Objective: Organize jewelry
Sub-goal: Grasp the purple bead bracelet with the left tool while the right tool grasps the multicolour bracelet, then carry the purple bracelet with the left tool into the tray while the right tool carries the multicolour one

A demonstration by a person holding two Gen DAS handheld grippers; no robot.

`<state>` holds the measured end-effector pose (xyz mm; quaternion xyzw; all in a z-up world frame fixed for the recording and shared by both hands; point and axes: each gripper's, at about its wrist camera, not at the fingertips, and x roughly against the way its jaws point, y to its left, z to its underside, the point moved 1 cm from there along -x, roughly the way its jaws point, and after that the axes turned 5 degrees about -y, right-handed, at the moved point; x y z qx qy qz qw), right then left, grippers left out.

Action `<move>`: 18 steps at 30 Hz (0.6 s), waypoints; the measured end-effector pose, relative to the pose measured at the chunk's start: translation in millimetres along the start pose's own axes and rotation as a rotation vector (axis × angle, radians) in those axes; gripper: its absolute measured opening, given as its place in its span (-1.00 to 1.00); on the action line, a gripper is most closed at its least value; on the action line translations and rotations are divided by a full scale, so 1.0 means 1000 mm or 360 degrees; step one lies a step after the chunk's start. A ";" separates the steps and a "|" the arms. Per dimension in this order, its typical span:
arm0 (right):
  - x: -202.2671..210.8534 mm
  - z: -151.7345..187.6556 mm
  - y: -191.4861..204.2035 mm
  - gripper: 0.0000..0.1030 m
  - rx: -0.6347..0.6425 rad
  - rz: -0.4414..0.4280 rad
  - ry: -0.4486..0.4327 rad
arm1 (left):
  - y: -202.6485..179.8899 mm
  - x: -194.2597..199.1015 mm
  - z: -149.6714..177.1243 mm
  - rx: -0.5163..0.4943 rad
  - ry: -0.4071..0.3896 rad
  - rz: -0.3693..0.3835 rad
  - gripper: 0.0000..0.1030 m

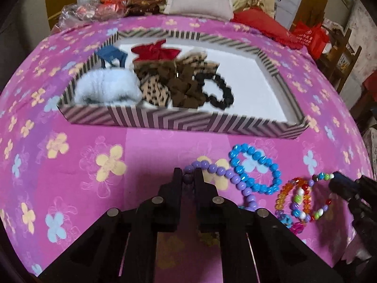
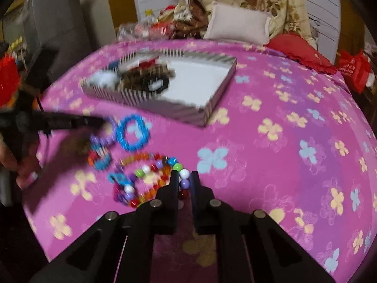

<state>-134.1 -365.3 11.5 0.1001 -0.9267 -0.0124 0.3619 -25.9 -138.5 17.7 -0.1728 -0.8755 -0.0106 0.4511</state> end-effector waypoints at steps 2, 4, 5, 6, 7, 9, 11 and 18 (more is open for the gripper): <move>0.010 -0.011 0.004 -0.82 0.0034 0.0004 -0.0041 | -0.001 0.012 -0.005 0.0000 -0.0047 0.0025 -1.00; 0.017 -0.020 0.007 -0.82 0.0058 -0.0003 -0.0064 | -0.004 0.025 -0.012 -0.0017 -0.0088 0.0045 -1.00; 0.020 -0.025 0.009 -0.82 0.0067 -0.0016 -0.0077 | -0.005 0.029 -0.015 -0.0027 -0.0100 0.0048 -1.00; 0.022 -0.030 0.010 -0.82 0.0077 -0.0023 -0.0088 | -0.007 0.035 -0.019 -0.0041 -0.0116 0.0051 -1.00; 0.024 -0.034 0.012 -0.82 0.0090 -0.0026 -0.0100 | -0.010 0.042 -0.023 -0.0059 -0.0134 0.0055 -1.00; 0.027 -0.045 0.016 -0.82 0.0127 -0.0023 -0.0125 | -0.012 0.050 -0.030 -0.0084 -0.0159 0.0059 -1.00; 0.030 -0.056 0.019 -0.82 0.0160 -0.0021 -0.0152 | -0.014 0.056 -0.037 -0.0094 -0.0175 0.0059 -1.00; 0.021 -0.097 0.017 -0.82 0.0192 -0.0036 -0.0194 | -0.018 0.066 -0.068 -0.0076 -0.0224 0.0060 -1.00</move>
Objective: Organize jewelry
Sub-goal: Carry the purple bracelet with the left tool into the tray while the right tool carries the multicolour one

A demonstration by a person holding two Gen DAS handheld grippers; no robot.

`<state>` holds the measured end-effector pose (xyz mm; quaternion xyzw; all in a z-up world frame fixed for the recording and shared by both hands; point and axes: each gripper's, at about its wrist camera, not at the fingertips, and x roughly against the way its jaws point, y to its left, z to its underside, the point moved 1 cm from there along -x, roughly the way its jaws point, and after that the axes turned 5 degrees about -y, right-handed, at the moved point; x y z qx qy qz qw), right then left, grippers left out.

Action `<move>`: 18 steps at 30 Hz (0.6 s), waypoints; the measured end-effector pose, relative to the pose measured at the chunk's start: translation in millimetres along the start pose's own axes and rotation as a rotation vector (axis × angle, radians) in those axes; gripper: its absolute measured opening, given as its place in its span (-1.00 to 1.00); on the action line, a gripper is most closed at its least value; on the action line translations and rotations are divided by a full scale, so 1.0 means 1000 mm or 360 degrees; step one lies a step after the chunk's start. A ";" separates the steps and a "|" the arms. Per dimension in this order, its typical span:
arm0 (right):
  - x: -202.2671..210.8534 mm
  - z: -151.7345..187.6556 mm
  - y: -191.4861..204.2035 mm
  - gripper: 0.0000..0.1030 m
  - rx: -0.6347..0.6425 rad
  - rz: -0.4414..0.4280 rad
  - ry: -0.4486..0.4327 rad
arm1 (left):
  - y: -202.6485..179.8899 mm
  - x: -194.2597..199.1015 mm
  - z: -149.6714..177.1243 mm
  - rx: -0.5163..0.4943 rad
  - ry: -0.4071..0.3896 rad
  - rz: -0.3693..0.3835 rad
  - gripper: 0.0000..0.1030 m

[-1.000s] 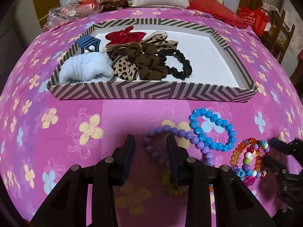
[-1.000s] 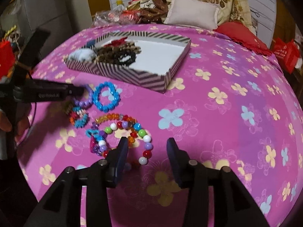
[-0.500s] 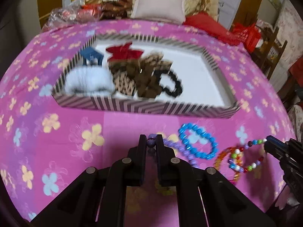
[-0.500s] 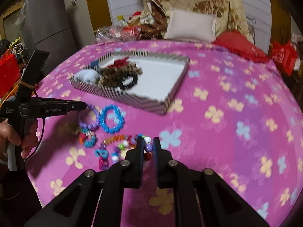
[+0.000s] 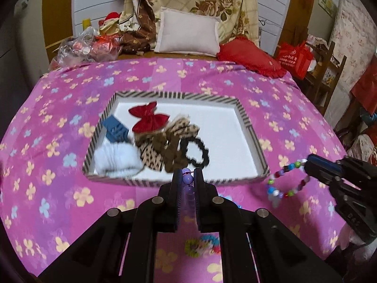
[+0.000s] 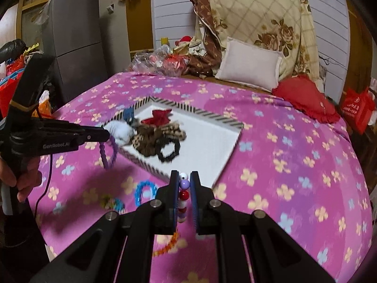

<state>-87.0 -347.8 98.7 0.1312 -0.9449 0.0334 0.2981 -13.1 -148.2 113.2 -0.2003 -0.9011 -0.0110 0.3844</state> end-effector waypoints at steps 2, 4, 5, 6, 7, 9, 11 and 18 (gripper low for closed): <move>-0.009 -0.009 -0.005 -0.82 -0.0016 -0.0011 0.0002 | -0.005 -0.002 -0.008 -0.0005 -0.0006 0.0012 -1.00; -0.019 -0.016 -0.009 -0.82 -0.0028 -0.0013 0.0015 | -0.014 -0.008 -0.017 -0.0010 -0.0014 0.0025 -1.00; -0.024 -0.018 -0.011 -0.82 -0.0032 -0.0012 0.0024 | -0.019 -0.013 -0.021 -0.0006 -0.0008 0.0036 -1.00; -0.031 -0.022 -0.014 -0.82 -0.0035 -0.0005 0.0037 | -0.022 -0.016 -0.024 -0.0001 -0.0002 0.0047 -1.00; -0.039 -0.025 -0.019 -0.82 -0.0043 0.0001 0.0051 | -0.028 -0.023 -0.028 0.0013 0.0010 0.0072 -1.00; -0.052 -0.032 -0.029 -0.82 -0.0073 0.0001 0.0072 | -0.036 -0.033 -0.033 0.0031 0.0025 0.0101 -1.00; -0.063 -0.038 -0.038 -0.82 -0.0106 -0.0005 0.0083 | -0.045 -0.046 -0.036 0.0067 0.0049 0.0154 -1.00; -0.117 -0.052 -0.062 -0.82 -0.0227 -0.0070 0.0146 | -0.032 -0.099 -0.021 0.0177 0.0171 0.0126 -1.00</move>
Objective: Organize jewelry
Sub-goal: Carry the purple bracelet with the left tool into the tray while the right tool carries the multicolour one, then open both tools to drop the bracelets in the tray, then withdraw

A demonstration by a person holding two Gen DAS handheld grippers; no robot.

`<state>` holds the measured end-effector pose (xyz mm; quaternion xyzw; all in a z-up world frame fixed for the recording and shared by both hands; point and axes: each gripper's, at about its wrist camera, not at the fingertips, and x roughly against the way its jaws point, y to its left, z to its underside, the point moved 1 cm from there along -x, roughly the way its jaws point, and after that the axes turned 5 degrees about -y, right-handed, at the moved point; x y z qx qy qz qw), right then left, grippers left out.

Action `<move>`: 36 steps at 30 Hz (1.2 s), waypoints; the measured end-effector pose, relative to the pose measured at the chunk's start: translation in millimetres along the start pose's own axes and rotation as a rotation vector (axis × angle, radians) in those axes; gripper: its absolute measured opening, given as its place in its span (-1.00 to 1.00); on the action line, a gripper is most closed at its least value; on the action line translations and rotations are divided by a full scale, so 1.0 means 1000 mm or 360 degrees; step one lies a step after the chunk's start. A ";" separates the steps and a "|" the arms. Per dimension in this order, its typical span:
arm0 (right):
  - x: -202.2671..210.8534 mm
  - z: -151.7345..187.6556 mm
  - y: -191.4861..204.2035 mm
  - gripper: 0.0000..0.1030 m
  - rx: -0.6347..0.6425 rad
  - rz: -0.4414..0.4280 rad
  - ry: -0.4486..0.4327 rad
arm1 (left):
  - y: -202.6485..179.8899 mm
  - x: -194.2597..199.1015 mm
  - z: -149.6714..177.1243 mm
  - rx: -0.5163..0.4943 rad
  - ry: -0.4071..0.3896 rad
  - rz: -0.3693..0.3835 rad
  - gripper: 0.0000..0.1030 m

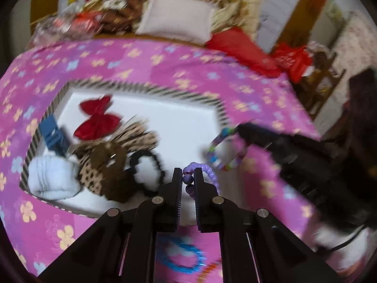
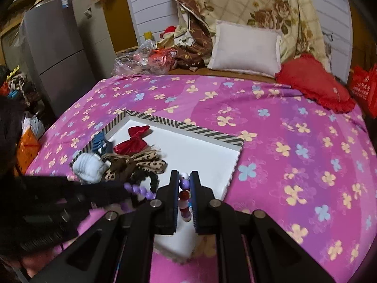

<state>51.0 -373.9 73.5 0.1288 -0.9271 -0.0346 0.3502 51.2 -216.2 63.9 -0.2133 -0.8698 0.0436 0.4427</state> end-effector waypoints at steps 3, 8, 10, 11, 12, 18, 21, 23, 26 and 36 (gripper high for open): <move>-0.023 -0.005 -0.001 -0.82 -0.0002 -0.0009 0.0032 | 0.017 -0.018 0.009 0.0002 0.0051 -0.0121 -1.00; -0.066 -0.006 -0.020 -0.82 -0.0068 0.0111 0.0123 | 0.027 -0.026 0.015 -0.0059 0.0057 -0.0204 -1.00; -0.080 -0.003 -0.029 -0.82 -0.0086 0.0165 0.0172 | 0.024 -0.028 0.016 -0.0098 0.0054 -0.0233 -1.00; -0.088 -0.001 -0.031 -0.82 -0.0094 0.0179 0.0198 | 0.024 -0.030 0.018 -0.0109 0.0054 -0.0241 -1.00; -0.092 0.000 -0.033 -0.82 -0.0091 0.0187 0.0210 | 0.025 -0.032 0.018 -0.0114 0.0055 -0.0248 -1.00; -0.120 -0.003 -0.020 -0.82 -0.0024 0.0199 0.0240 | 0.026 -0.042 0.020 -0.0101 0.0069 -0.0274 -1.00; -0.122 -0.007 -0.018 -0.82 0.0003 0.0238 0.0242 | 0.026 -0.042 0.021 -0.0105 0.0060 -0.0296 -1.00; -0.112 -0.007 -0.019 -0.74 -0.0025 0.0181 0.0201 | 0.026 -0.042 0.021 -0.0104 0.0050 -0.0303 -1.00; -0.095 -0.004 -0.019 -0.51 -0.0042 0.0149 0.0164 | 0.025 -0.040 0.022 -0.0088 0.0038 -0.0302 -1.00; -0.041 0.016 0.001 -0.19 0.0074 0.0244 0.0065 | 0.029 -0.008 0.026 -0.0032 -0.0050 -0.0247 -0.65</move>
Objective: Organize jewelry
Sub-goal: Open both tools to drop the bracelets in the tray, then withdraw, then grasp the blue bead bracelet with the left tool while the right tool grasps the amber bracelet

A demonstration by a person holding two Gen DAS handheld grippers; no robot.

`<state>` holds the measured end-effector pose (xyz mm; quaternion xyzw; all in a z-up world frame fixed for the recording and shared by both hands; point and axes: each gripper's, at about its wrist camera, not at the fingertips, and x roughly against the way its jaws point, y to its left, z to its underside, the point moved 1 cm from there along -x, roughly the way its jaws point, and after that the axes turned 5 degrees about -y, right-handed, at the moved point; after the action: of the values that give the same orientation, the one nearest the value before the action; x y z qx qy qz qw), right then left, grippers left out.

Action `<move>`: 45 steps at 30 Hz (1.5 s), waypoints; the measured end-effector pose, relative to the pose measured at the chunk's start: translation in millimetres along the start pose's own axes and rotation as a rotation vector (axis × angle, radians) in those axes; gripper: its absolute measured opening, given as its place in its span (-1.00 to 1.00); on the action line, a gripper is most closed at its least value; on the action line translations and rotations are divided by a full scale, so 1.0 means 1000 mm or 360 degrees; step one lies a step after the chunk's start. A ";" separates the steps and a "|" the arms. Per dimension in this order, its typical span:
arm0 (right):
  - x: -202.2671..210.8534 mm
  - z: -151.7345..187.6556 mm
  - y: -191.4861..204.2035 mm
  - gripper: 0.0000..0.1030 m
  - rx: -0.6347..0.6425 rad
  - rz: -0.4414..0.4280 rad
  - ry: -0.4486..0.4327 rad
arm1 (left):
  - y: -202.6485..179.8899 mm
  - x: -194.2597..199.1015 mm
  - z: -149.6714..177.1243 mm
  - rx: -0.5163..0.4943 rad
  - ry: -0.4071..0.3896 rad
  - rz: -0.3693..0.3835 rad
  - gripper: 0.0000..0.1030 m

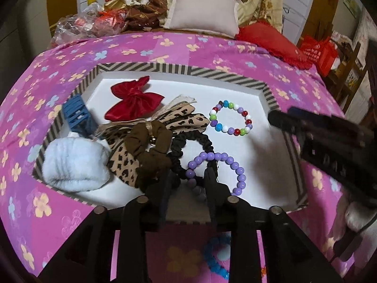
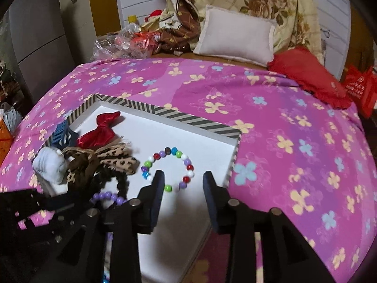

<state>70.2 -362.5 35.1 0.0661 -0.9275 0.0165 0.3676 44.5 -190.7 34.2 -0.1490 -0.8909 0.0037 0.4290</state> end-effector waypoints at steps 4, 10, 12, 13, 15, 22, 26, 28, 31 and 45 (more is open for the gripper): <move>0.017 0.009 0.005 -0.06 0.0028 0.0034 -0.0029 | 0.004 0.018 0.002 0.0010 -0.0039 0.0019 -0.59; 0.041 0.022 0.012 0.04 0.0039 0.0044 -0.0057 | 0.008 0.043 0.011 0.0012 -0.0091 0.0037 -0.56; 0.049 0.027 0.015 0.10 0.0038 0.0045 -0.0064 | 0.011 0.049 0.014 0.0018 -0.0095 0.0034 -0.56; 0.054 0.030 0.017 0.10 0.0039 0.0041 -0.0066 | 0.012 0.051 0.017 0.0019 -0.0095 0.0030 -0.56; 0.063 0.036 0.020 0.12 0.0045 0.0040 -0.0063 | 0.015 0.056 0.022 0.0026 -0.0090 0.0028 -0.56; 0.091 0.053 0.028 0.14 0.0065 0.0046 -0.0069 | 0.025 0.069 0.044 0.0062 -0.0057 0.0005 -0.56; 0.103 0.064 0.033 0.16 0.0071 0.0042 -0.0058 | 0.027 0.076 0.059 0.0052 -0.0043 -0.0003 -0.56; 0.108 0.072 0.035 0.17 0.0069 0.0026 -0.0048 | 0.029 0.080 0.066 0.0050 -0.0039 -0.0009 -0.56; 0.117 0.084 0.034 0.17 0.0062 -0.0002 -0.0025 | 0.035 0.085 0.077 0.0055 -0.0022 -0.0032 -0.56; 0.097 0.144 0.045 -0.02 0.0099 -0.0128 0.0204 | 0.049 0.087 0.095 0.0126 0.0036 -0.0052 -0.56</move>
<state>-104.0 -339.6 -3.1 0.1135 -0.8977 0.0347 0.4243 -66.5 -108.9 33.7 -0.1173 -0.8875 0.0302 0.4446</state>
